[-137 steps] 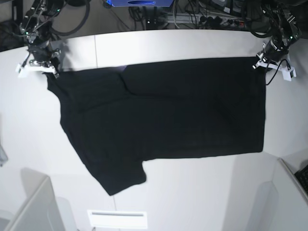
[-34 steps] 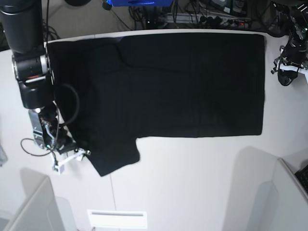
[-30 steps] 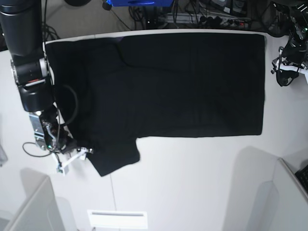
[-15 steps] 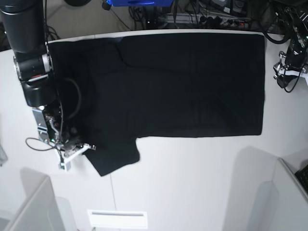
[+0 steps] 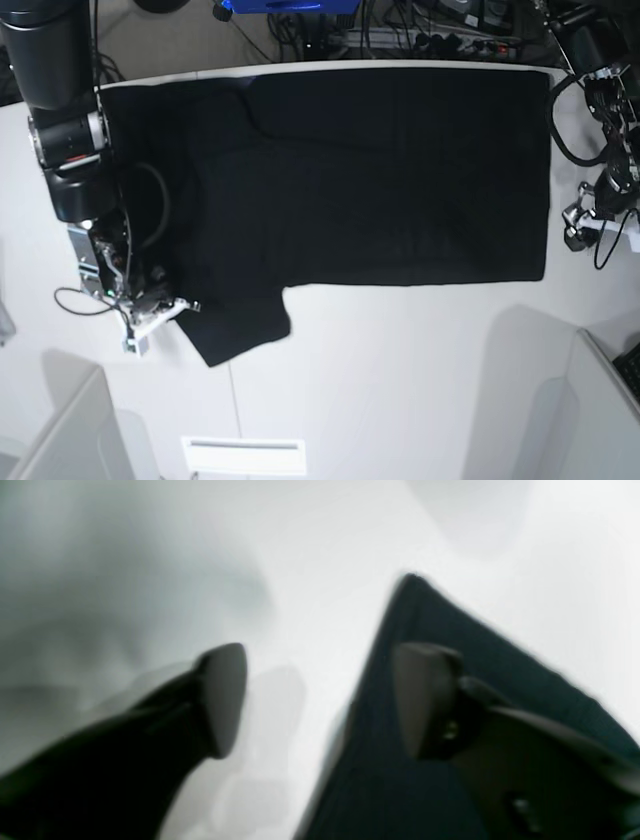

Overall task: Fold the T-shirt properly
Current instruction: 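Move the left gripper to the opposite hem corner and grasp it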

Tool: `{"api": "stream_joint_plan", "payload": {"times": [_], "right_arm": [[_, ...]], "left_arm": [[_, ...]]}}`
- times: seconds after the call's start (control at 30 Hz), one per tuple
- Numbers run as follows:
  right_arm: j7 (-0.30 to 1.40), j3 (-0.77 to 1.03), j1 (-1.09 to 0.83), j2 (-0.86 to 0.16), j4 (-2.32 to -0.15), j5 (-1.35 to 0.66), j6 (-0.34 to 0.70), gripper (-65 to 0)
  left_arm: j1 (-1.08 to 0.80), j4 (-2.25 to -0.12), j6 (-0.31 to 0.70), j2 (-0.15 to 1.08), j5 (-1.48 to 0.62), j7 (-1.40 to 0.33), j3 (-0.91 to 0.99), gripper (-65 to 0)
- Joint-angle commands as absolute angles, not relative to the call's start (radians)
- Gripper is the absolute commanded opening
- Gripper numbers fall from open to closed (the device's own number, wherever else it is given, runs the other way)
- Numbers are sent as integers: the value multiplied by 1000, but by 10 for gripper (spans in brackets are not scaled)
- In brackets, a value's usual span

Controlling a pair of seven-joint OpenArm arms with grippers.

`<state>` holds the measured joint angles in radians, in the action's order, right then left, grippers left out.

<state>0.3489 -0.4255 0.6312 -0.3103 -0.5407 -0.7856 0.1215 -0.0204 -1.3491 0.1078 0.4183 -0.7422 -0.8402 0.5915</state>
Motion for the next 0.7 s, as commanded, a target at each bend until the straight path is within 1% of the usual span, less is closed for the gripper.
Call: {"api": "stream_joint_plan", "payload": {"times": [0.0, 0.17, 0.43, 0.53, 0.67], "right_arm": [[354, -424, 656, -320, -547, -786, 124, -650], [354, -424, 656, -320, -547, -786, 124, -650], [354, -424, 657, -320, -547, -786, 124, -650], [354, -420, 657, -320, -547, -786, 124, -650], [354, -420, 659, -321, -547, -786, 124, -650]], "left_arm": [[13, -1334, 111, 443, -751, -823, 588, -158], [128, -1230, 111, 440, -751, -823, 576, -155], [278, -1043, 111, 464, -750, -817, 384, -155], [340, -969, 111, 473, -705, -816, 326, -156], [395, -905, 113, 470, -602, -814, 320, -156]]}}
